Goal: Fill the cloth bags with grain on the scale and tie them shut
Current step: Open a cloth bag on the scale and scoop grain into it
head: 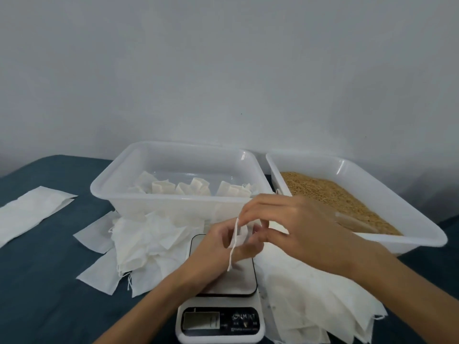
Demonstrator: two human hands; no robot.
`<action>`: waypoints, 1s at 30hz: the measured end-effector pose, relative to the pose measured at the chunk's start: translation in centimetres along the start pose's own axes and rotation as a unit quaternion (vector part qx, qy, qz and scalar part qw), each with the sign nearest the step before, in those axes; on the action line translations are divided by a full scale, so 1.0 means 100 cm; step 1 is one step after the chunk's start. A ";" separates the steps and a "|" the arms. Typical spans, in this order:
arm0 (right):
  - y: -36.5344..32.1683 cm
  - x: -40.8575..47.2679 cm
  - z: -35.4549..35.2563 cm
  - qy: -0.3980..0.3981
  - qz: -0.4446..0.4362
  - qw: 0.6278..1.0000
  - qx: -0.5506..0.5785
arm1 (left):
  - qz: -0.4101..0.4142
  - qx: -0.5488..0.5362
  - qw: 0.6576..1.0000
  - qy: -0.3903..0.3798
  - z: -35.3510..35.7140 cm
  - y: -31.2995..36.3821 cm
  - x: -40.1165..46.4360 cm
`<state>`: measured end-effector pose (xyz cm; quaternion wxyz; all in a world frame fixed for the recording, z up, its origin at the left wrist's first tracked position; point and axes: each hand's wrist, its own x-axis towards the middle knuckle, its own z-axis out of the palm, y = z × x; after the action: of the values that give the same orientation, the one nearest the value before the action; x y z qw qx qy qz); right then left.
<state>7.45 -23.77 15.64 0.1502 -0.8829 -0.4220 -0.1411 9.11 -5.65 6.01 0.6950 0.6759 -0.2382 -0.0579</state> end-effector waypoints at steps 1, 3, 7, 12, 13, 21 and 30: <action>0.001 0.002 0.001 -0.012 -0.006 1.000 -0.021 | -0.003 0.000 1.000 -0.005 0.000 0.000 0.000; 0.004 0.004 0.003 -0.027 -0.010 0.999 -0.042 | -0.005 0.011 1.000 -0.012 0.000 0.001 -0.001; 0.008 0.006 0.008 -0.027 0.011 0.999 -0.031 | 0.001 0.007 1.000 -0.016 0.000 0.005 -0.004; 0.006 0.008 0.013 -0.066 0.011 0.998 -0.018 | 0.013 0.011 1.000 -0.020 0.000 0.003 -0.004; 0.005 0.008 0.016 -0.071 0.010 0.997 -0.018 | 0.013 0.013 1.000 -0.019 -0.001 0.003 -0.004; 0.001 0.011 0.014 -0.097 0.053 0.994 0.021 | 0.035 0.017 0.999 0.024 -0.002 0.000 -0.002; -0.004 0.014 0.016 -0.075 0.074 0.993 -0.050 | 0.055 0.166 0.980 0.092 0.004 -0.015 -0.004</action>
<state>8.19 -21.98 14.70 0.0837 -0.9263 -0.3577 -0.0835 8.94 -6.01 4.46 0.5943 0.7701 -0.2165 0.0833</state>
